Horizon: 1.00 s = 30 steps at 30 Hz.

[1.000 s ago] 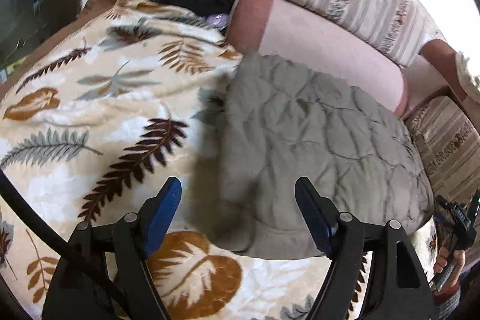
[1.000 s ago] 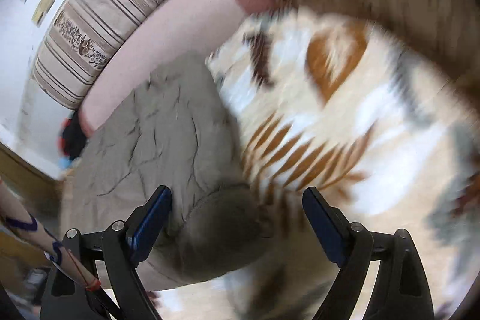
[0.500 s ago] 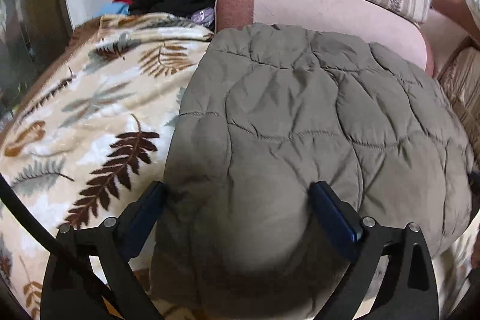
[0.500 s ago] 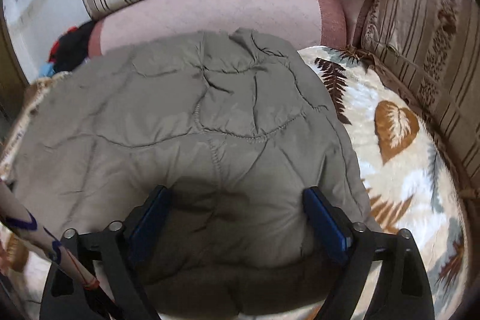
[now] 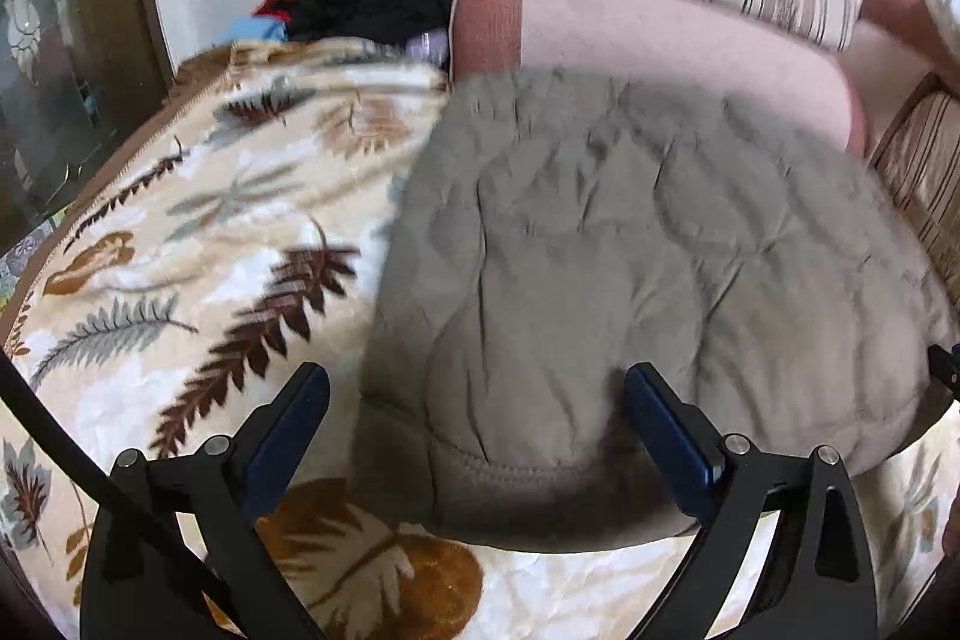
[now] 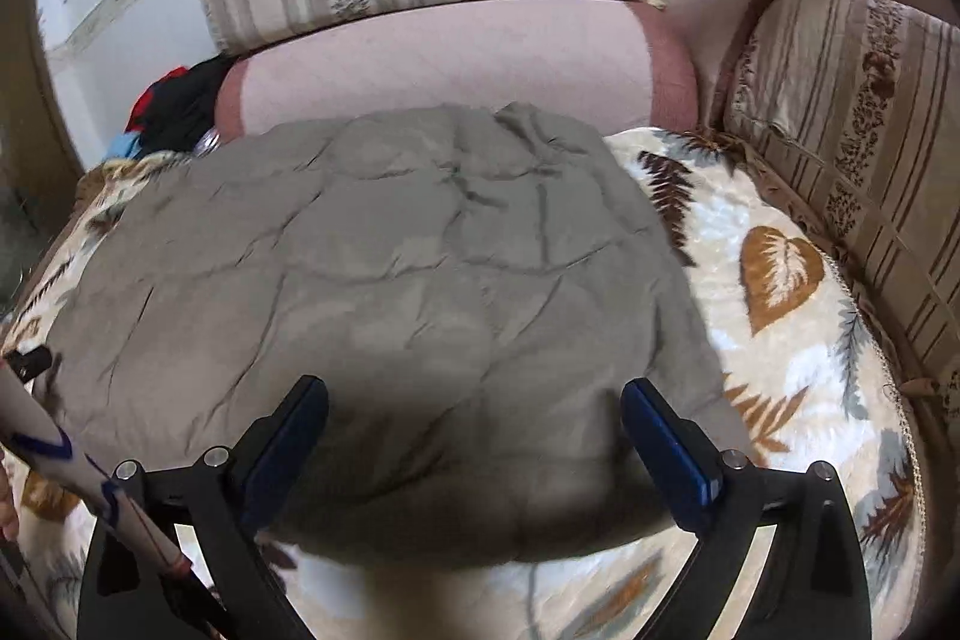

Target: Fold large clothes

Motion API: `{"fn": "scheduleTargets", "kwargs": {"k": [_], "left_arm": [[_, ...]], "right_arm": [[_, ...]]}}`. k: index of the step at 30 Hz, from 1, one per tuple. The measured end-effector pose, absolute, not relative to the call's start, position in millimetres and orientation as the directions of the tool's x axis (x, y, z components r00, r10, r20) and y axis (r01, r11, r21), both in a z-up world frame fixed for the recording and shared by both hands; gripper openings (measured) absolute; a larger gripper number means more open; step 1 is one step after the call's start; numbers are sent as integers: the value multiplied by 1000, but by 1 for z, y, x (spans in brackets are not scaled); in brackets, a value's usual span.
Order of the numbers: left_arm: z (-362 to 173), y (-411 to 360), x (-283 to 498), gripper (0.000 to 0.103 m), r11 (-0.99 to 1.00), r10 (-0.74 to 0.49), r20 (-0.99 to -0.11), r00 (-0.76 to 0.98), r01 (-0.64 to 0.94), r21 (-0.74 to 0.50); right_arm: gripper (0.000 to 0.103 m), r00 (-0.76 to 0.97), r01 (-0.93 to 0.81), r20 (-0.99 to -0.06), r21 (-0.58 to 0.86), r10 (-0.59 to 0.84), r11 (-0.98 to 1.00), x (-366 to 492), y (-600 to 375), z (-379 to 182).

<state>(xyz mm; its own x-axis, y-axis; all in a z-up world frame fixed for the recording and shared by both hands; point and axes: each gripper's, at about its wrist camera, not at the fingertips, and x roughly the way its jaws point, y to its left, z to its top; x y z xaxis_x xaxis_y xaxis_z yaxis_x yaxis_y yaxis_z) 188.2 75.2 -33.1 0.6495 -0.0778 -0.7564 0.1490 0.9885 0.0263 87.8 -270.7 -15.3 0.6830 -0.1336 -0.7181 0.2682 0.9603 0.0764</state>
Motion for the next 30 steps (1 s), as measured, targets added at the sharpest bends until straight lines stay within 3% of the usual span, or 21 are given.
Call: {"fn": "scheduleTargets", "kwargs": {"k": [4, 11, 19, 30], "left_arm": [[-31, 77, 188, 98, 991, -72, -750, 657, 134, 23], [-8, 77, 156, 98, 992, -41, -695, 718, 112, 57], [-4, 72, 133, 98, 991, -45, -690, 722, 119, 59], [-41, 73, 154, 98, 994, -53, -747, 662, 103, 22]], "right_arm": [[102, 635, 283, -756, 35, -160, 958, 103, -268, -33], [102, 669, 284, -725, 45, -164, 958, 71, -262, -12], [102, 658, 280, -736, 44, -158, 959, 55, -251, -21], [103, 615, 304, -774, 54, -152, 951, 74, -262, -49]]}}
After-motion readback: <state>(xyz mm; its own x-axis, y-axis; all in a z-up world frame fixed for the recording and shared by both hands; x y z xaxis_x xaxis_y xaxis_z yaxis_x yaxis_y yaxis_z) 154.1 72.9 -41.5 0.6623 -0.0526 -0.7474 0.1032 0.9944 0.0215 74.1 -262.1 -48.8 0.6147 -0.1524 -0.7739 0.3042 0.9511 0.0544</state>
